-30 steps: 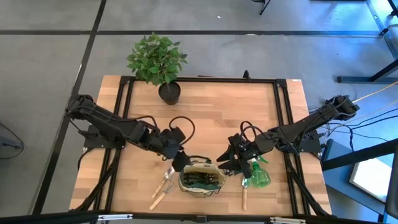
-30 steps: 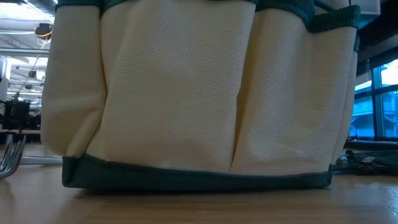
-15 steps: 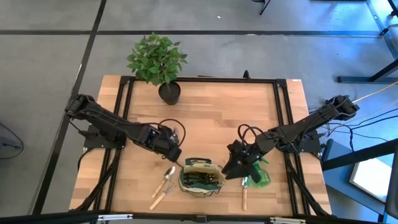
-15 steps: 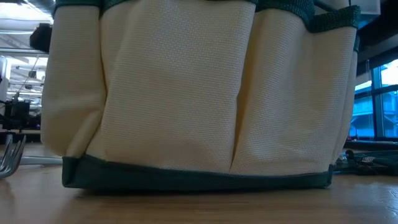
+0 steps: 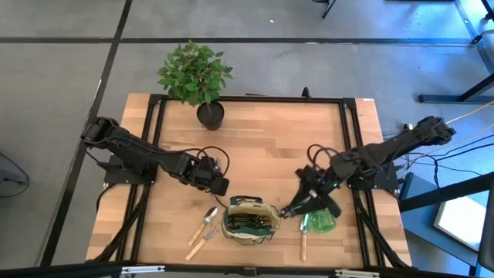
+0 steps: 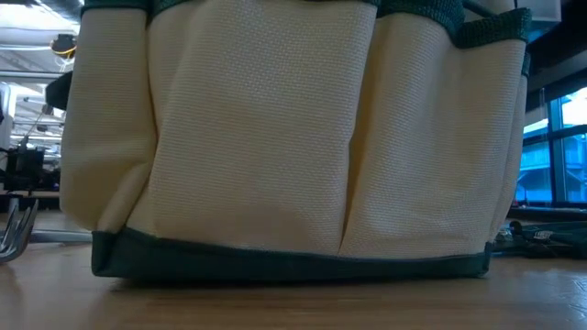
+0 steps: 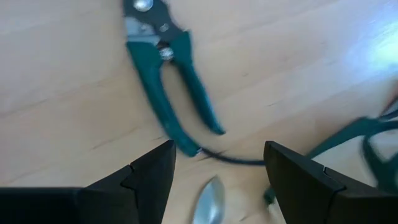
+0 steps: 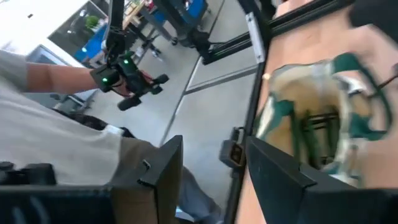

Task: Pick & Place Garden tools in Gardening bag
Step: Put the top green shear scissors into the brown gardening bag

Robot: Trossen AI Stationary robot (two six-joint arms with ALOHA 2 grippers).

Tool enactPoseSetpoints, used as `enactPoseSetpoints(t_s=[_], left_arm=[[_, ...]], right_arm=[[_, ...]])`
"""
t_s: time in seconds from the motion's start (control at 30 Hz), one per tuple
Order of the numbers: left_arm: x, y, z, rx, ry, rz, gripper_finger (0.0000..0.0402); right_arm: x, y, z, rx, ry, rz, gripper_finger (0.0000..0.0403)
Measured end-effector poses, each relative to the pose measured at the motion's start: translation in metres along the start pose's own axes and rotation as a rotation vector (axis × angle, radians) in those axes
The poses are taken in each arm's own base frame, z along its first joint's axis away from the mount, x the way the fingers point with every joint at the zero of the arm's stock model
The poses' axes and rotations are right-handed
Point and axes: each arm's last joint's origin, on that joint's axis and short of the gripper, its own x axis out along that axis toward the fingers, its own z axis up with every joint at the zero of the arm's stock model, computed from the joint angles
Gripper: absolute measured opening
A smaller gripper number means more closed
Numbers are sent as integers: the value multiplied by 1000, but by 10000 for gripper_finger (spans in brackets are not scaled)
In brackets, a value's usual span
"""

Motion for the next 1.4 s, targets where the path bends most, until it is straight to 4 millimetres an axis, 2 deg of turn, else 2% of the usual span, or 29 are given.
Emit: enactPoseSetpoints(t_s=[0.27, 0.53, 0.73, 0.93, 1.2, 1.3, 1.4], left_arm=[[0, 0, 1, -61, -4, -1, 239], [2, 1, 14, -99, -5, 8, 239], [16, 16, 12, -92, 48, 54, 239], [11, 6, 9, 178, 167, -50, 239], [-20, -28, 19, 509, 255, -270, 239], [-32, -33, 21, 772, 216, -277, 239], [-41, -29, 22, 1081, 220, -223, 239]], right_arm=[[-36, -2, 15, -52, -137, -65, 176], [-42, -7, 19, -64, -163, -96, 176], [-41, -9, 17, -72, -141, -116, 176], [-41, -12, 14, -59, -103, -140, 176], [-41, -13, 13, -56, -96, -145, 176], [-42, -13, 14, -54, -99, -149, 176], [-42, -15, 14, -56, -105, -158, 176]])
